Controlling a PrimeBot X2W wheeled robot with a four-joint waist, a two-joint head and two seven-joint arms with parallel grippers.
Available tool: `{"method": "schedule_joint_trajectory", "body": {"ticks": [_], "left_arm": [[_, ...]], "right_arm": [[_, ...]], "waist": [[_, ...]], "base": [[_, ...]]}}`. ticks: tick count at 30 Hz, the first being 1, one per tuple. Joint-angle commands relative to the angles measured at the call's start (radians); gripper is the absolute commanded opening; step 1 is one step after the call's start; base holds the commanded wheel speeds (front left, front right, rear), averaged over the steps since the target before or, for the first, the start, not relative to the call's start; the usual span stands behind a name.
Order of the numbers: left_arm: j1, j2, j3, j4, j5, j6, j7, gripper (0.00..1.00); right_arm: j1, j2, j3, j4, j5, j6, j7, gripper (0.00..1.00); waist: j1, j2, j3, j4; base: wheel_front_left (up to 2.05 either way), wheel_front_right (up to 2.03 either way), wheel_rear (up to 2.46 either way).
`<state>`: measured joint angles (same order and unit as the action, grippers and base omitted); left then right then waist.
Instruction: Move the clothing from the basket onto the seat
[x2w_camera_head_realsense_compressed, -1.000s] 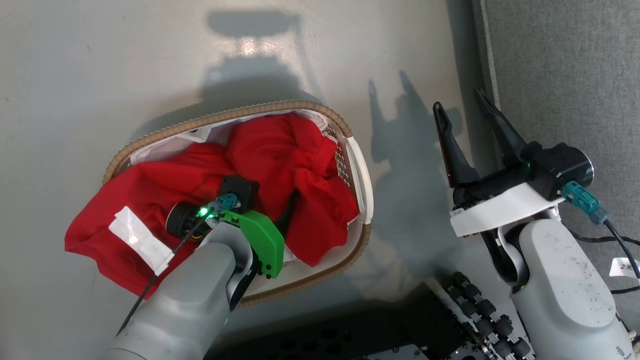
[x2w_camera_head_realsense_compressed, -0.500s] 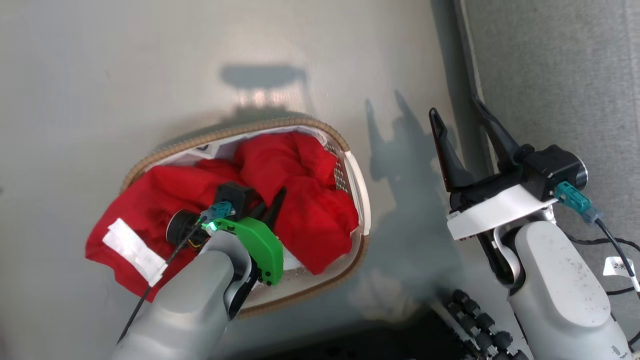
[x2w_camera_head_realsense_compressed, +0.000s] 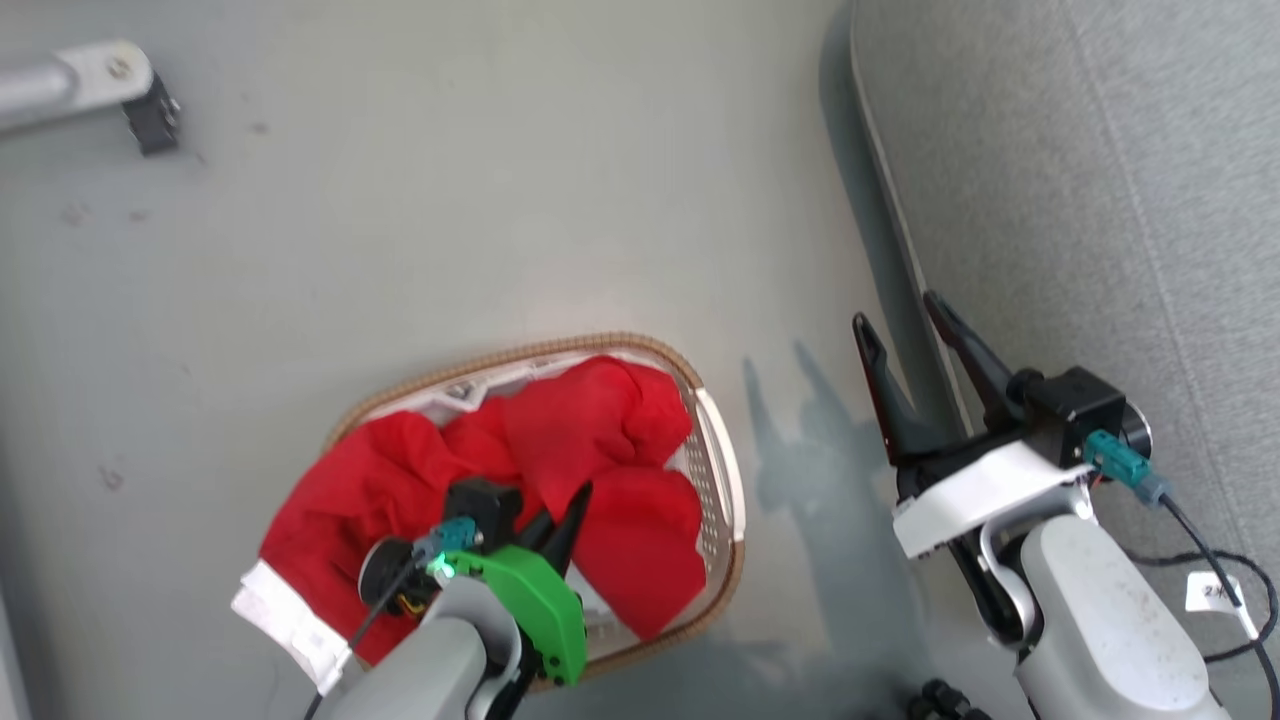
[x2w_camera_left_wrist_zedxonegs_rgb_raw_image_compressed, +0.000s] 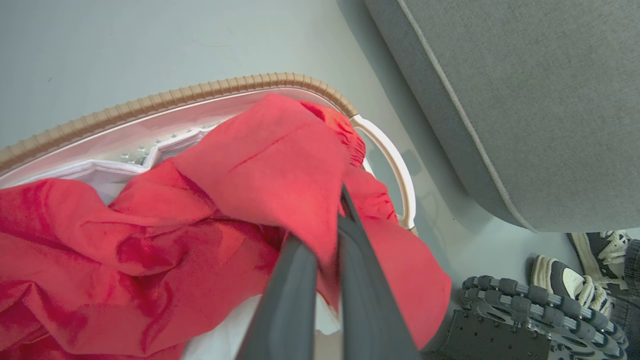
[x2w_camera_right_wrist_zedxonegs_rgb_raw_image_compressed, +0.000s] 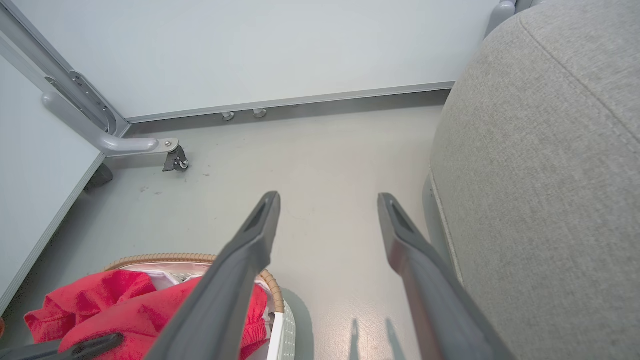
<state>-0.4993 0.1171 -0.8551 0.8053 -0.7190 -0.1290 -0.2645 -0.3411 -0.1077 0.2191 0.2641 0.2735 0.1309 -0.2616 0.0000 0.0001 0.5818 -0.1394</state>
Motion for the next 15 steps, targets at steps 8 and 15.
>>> {"method": "schedule_joint_trajectory", "body": {"ticks": [8,15], "left_arm": [[0.099,-0.003,0.054,-0.106,0.087,-0.003,0.0,0.0],[0.147,-0.012,0.126,-0.208,0.169,-0.003,0.0,0.0]], "right_arm": [[0.077,-0.008,-0.009,0.025,0.019,0.0,-0.005,1.0],[0.124,-0.01,-0.024,0.034,0.021,0.0,-0.005,1.0]], "waist": [[0.0,-0.0001,-0.222,0.051],[0.0,-0.0001,-0.303,0.075]], "base": [[0.0,0.0,0.0],[0.0,0.0,0.0]]}}
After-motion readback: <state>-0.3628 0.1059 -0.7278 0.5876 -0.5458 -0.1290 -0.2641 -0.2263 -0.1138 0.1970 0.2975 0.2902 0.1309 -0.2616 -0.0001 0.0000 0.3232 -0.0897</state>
